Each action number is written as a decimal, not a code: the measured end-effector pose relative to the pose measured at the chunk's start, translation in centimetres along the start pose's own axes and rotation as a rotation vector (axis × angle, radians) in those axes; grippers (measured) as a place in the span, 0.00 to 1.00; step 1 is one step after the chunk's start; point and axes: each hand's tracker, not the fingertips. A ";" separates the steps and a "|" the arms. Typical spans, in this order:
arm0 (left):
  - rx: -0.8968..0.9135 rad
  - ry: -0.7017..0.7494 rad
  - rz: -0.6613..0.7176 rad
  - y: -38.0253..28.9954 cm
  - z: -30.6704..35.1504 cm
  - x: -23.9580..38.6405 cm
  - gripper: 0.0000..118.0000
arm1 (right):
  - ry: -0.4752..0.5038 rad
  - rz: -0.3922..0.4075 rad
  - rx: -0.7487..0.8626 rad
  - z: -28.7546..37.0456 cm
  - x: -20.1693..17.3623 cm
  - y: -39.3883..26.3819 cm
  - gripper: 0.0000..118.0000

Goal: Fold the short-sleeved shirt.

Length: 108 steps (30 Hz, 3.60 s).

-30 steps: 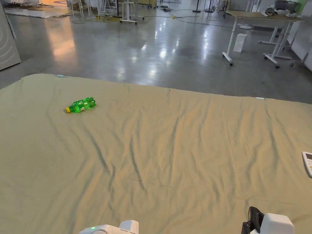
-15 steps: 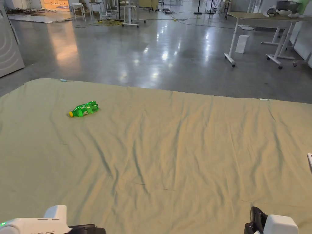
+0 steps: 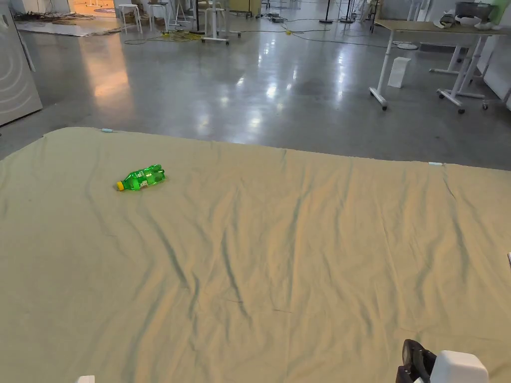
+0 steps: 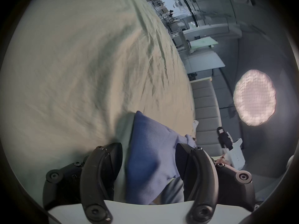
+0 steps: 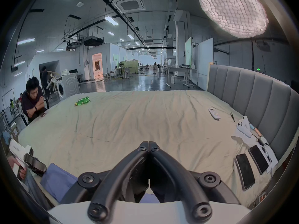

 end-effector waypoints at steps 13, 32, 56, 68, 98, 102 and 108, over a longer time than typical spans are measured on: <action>-0.007 0.080 -0.113 -3.9 -0.8 7.1 0.12 | 0.035 -0.060 -0.038 -0.3 -0.1 -0.2 0.00; 0.109 0.591 -0.385 -1.7 6.9 18.1 0.12 | 0.059 -0.035 -0.023 0.4 -1.1 0.5 0.00; -0.114 0.564 -0.584 -12.0 -14.7 26.1 0.12 | 0.036 -0.020 0.002 2.1 -0.1 1.0 0.00; -0.141 0.351 -0.385 -11.3 -14.1 24.4 0.47 | 0.017 -0.021 -0.014 2.4 0.6 0.6 0.00; -0.102 0.256 -0.519 -11.6 -16.1 22.6 0.07 | -0.004 0.000 0.039 2.5 0.1 1.3 0.00; 0.095 0.257 -0.637 -9.7 -12.0 24.5 0.07 | -0.019 0.007 0.088 2.2 0.0 1.8 0.00; 0.510 0.449 -0.844 -7.2 -6.8 25.8 0.07 | -0.047 0.016 0.173 1.9 -0.6 3.2 0.00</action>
